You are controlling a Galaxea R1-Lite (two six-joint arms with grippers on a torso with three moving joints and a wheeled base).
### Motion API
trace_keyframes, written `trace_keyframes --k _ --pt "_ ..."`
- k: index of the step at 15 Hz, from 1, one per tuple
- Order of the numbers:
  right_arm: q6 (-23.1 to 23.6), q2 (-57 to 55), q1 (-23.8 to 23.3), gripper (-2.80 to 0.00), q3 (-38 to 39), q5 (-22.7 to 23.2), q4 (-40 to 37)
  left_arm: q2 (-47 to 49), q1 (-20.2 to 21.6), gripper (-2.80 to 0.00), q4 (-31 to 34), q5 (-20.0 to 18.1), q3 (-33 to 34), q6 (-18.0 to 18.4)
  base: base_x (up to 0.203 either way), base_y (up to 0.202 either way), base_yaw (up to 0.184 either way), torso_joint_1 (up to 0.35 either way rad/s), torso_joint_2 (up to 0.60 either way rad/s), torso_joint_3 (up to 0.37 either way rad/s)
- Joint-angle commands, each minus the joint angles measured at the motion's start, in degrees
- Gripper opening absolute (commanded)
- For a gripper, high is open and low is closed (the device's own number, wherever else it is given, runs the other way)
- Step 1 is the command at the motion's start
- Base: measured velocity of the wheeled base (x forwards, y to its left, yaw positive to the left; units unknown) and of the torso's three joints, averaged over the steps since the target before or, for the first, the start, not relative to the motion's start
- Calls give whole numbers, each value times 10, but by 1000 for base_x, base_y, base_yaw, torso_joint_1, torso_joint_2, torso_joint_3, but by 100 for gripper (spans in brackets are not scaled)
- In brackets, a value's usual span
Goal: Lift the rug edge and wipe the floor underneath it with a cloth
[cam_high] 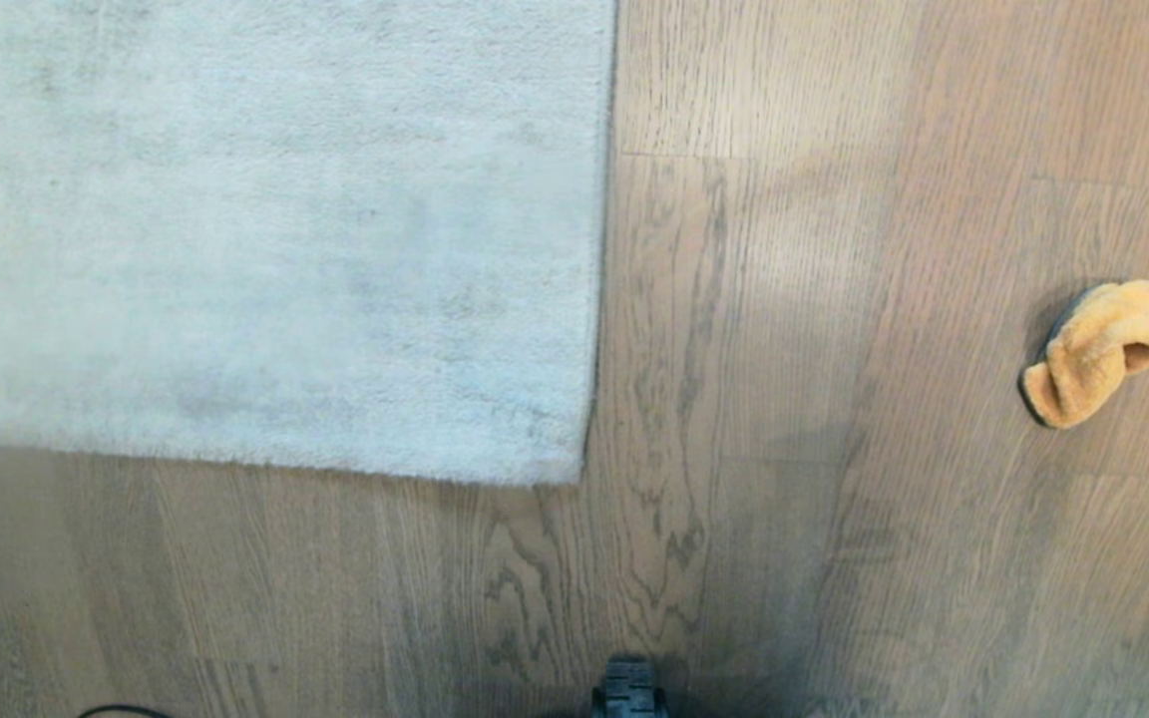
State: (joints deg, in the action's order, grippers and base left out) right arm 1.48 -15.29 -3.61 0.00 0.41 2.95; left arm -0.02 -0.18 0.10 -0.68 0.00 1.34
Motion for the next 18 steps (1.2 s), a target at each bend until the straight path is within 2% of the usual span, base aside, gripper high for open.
trace_keyframes --k 1,18 --pt "0 -1 0 -280 0 0 0 0 0 -280 0 0 0 0 0 0 0 0 0 0" --pt "0 -1 0 -280 0 0 0 0 0 -280 0 -1 0 2 0 0 0 0 0 0"
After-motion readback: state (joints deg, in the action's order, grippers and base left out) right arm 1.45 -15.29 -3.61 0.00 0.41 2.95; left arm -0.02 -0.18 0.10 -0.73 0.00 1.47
